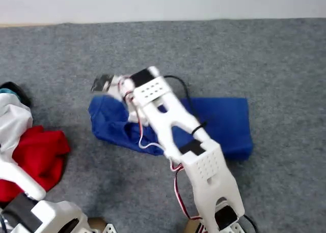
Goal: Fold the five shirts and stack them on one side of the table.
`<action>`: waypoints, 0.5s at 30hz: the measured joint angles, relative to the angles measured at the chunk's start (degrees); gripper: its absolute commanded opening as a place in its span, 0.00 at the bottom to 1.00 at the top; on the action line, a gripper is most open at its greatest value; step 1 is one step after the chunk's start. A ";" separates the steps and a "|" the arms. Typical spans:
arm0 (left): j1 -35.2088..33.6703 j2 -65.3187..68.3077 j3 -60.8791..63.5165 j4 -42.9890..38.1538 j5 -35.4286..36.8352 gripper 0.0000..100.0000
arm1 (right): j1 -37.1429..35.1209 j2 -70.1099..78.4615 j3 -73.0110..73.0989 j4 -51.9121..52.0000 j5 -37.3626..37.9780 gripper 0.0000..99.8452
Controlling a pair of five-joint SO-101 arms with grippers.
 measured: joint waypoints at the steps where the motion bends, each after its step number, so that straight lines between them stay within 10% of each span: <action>1: 0.00 0.00 0.00 0.00 0.00 0.01 | 1.05 0.00 -0.88 -0.62 0.00 0.20; 15: 2.29 0.00 0.00 0.00 0.00 0.01 | -2.81 -0.97 -2.73 10.11 -2.29 0.09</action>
